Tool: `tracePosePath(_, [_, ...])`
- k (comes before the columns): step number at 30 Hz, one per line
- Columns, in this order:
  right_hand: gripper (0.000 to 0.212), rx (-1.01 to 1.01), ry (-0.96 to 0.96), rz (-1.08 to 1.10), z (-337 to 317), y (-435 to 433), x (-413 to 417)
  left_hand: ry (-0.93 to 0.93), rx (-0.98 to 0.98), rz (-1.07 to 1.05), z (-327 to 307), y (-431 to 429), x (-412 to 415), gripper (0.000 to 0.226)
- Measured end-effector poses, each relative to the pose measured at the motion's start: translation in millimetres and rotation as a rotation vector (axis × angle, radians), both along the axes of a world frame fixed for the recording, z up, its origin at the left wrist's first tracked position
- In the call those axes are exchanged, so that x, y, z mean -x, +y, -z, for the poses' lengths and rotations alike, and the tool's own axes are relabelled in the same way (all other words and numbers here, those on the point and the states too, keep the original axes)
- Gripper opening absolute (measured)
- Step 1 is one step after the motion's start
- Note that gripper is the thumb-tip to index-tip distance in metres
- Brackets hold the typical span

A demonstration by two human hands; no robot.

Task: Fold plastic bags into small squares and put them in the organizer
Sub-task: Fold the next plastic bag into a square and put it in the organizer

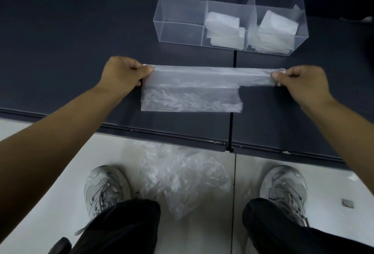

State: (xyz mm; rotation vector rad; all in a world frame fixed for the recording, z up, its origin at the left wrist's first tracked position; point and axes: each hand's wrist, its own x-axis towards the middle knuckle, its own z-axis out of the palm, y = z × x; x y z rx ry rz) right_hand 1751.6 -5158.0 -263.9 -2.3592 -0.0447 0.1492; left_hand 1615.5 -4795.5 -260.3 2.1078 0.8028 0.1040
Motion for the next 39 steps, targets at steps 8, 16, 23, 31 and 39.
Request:
tracePosePath(8, [0.027, 0.161, -0.081, 0.006, 1, 7, -4, -0.324, -0.661, 0.163, -8, -38, 15, 0.024])
tracePosePath(16, [0.023, 0.201, -0.398, -0.055, -27, 51, 25, 0.111, -0.755, 0.665, 24, -64, 29, 0.073])
tracePosePath(23, [0.058, 0.424, -0.245, -0.794, 15, 148, 89, 0.136, -0.78, 0.68, 26, -66, 32, 0.088])
tracePosePath(31, [0.064, 0.602, -0.239, -0.597, 22, 52, 40, 0.236, -0.797, 0.585, 21, -33, 44, 0.109])
tracePosePath(39, [0.031, 0.139, -0.261, -0.687, -2, 16, 74, -0.012, -0.675, 0.794, 7, -59, 52, 0.097])
